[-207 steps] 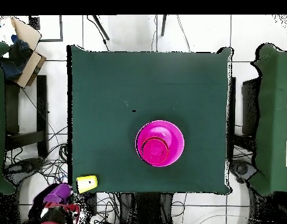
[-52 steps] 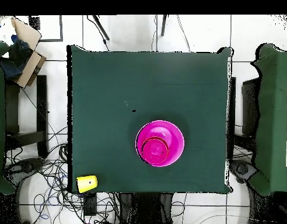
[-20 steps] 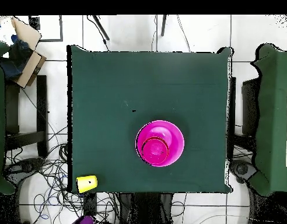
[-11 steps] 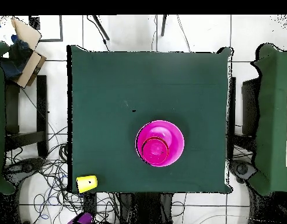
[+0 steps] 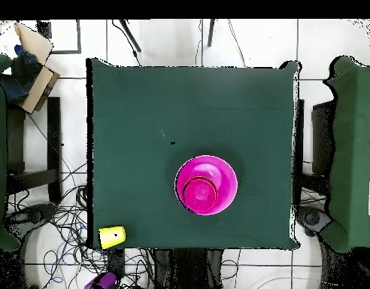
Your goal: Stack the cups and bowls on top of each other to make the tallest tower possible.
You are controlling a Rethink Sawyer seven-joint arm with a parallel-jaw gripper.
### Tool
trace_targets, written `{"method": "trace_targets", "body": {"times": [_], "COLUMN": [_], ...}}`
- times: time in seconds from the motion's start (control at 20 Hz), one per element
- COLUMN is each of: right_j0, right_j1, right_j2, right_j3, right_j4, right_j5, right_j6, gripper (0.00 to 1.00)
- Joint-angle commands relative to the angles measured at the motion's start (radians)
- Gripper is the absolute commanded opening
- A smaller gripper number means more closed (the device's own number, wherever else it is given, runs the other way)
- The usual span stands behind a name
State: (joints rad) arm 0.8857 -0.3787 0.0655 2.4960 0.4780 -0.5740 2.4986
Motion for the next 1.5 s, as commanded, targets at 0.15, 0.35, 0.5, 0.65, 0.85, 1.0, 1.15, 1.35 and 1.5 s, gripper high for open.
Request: {"method": "trace_targets", "body": {"times": [0.15, 0.35, 0.5, 0.65, 0.85, 1.0, 1.15, 1.35, 1.5], "right_j0": [0.021, 0.032, 0.035, 0.037, 0.033, 0.041, 0.039, 0.021, -0.001], "right_j1": [0.045, 0.081, 0.099, 0.104, 0.113, 0.103, 0.093, 0.064, 0.037], "right_j2": [0.092, 0.095, 0.096, 0.099, 0.102, 0.103, 0.105, 0.104, 0.102], "right_j3": [-0.165, -0.196, -0.215, -0.224, -0.244, -0.247, -0.245, -0.233, -0.225], "right_j4": [0.093, 0.107, 0.115, 0.119, 0.127, 0.145, 0.147, 0.137, 0.121], "right_j5": [0.064, 0.049, 0.043, 0.045, 0.047, 0.058, 0.068, 0.088, 0.106], "right_j6": [0.196, 0.196, 0.194, 0.192, 0.189, 0.185, 0.180, 0.168, 0.156], "gripper": [0.00, 0.00, 0.00, 0.00, 0.00, 0.00, 0.00, 0.00, 0.00]}}
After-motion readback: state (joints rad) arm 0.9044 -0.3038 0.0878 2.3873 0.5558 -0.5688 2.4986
